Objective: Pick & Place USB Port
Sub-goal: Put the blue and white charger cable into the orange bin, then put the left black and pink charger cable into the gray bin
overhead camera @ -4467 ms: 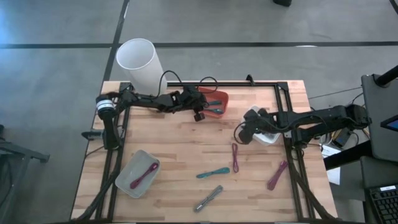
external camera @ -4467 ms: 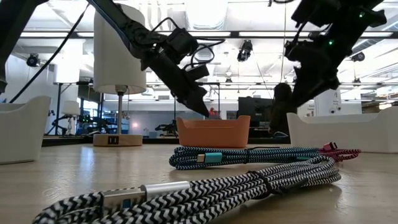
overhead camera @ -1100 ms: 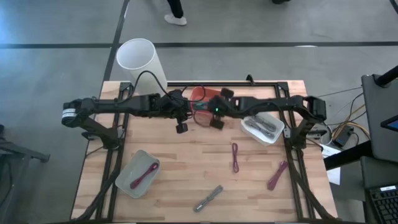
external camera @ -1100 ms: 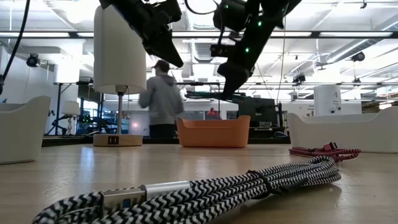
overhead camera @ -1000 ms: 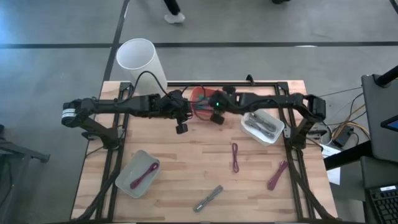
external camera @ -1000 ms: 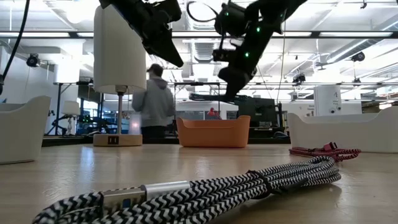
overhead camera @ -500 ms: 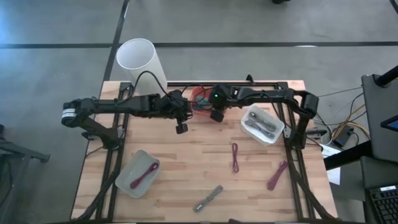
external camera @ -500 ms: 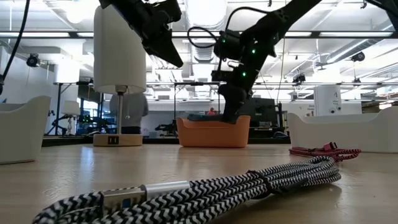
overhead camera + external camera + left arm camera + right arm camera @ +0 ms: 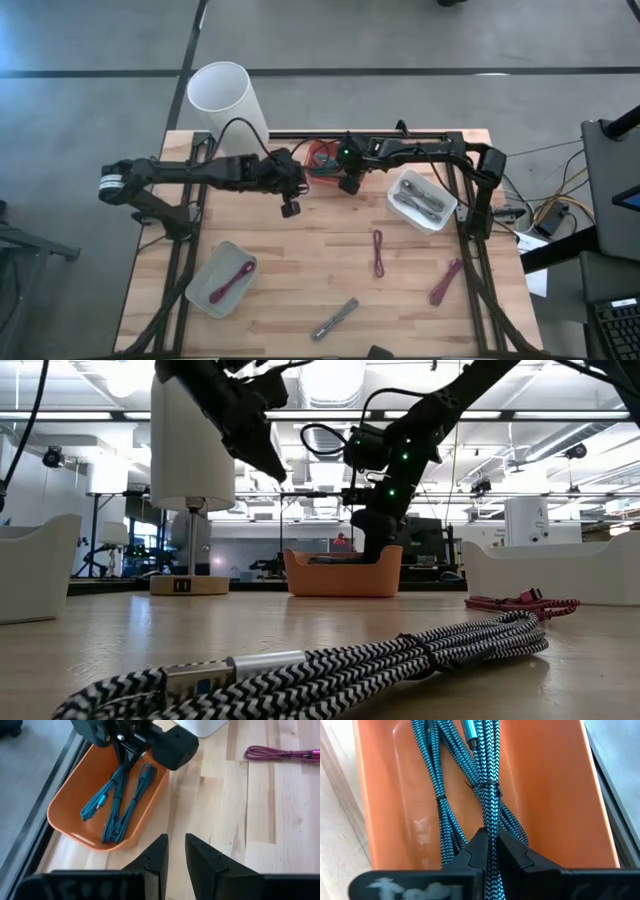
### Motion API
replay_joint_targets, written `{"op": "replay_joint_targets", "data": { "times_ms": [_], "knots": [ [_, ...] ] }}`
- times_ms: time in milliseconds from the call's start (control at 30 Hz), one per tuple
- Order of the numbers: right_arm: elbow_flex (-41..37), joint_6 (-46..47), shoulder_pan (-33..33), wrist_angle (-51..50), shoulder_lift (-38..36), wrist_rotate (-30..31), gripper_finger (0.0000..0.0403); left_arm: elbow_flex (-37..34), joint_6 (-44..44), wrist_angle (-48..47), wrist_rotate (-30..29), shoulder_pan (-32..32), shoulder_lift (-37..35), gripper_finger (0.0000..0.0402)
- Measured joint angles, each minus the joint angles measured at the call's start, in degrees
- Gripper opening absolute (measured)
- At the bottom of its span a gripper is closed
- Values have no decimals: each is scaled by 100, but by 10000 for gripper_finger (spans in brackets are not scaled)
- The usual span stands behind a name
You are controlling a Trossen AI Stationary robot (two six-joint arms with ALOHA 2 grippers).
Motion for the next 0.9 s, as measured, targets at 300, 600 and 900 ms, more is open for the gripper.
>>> {"op": "replay_joint_targets", "data": {
  "times_ms": [300,600,900],
  "knots": [
    [-26,198,-14,27,292,-42,23,-75,-142,12,-1,0,0,71],
    [404,-14,-12,-93,699,-38,41,-75,-142,39,-16,0,0,71],
    [767,-140,27,-486,501,-38,114,-75,-214,36,-17,0,0,71]
  ]
}}
